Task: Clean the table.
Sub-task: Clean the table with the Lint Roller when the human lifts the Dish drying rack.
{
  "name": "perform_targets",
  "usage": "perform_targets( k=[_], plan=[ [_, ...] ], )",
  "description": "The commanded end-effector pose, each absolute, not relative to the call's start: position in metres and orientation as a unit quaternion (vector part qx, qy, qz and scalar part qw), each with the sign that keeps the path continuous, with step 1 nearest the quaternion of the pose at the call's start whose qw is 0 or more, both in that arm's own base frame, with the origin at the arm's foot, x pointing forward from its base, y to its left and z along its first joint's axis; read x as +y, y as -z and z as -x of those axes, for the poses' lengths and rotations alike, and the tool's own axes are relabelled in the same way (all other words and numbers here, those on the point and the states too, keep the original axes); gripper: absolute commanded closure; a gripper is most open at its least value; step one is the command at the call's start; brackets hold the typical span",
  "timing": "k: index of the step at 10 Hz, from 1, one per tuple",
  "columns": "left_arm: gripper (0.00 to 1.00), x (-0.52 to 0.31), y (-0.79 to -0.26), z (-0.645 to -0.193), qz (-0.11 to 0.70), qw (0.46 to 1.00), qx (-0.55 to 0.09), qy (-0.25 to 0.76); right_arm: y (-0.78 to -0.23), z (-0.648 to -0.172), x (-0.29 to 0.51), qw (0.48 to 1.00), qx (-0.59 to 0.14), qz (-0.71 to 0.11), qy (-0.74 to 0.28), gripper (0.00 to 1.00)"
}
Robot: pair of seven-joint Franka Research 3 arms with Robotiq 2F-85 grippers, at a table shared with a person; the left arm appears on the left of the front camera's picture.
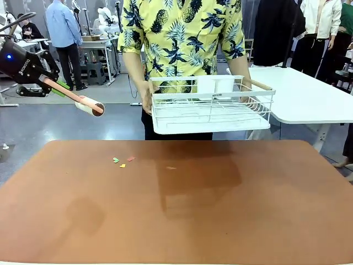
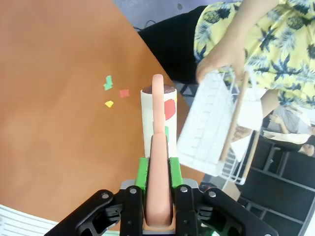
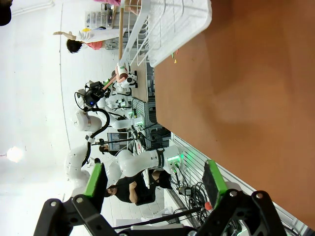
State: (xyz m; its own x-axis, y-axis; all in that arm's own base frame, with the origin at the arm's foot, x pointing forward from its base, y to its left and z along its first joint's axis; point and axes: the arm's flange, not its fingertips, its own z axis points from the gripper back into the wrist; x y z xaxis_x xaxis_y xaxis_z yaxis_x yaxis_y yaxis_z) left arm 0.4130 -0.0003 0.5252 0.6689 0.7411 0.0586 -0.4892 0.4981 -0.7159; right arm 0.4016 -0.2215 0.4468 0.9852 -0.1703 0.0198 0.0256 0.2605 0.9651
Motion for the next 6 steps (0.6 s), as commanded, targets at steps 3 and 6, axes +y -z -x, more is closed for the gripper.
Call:
perform_targets(
  k=[3,6],
  plan=[
    [0.79,0.04,-0.578,-0.428,0.202,0.934,-0.143,-0.258,-0.449,-0.401,-0.221,0.791,-0.061,-0.606,0.06,0.0],
    [0.79,0.043,-0.575,-0.474,0.044,0.981,-0.16,-0.097,-0.449,-0.401,-0.221,0.791,-0.061,-0.606,0.06,0.0]
  ],
)
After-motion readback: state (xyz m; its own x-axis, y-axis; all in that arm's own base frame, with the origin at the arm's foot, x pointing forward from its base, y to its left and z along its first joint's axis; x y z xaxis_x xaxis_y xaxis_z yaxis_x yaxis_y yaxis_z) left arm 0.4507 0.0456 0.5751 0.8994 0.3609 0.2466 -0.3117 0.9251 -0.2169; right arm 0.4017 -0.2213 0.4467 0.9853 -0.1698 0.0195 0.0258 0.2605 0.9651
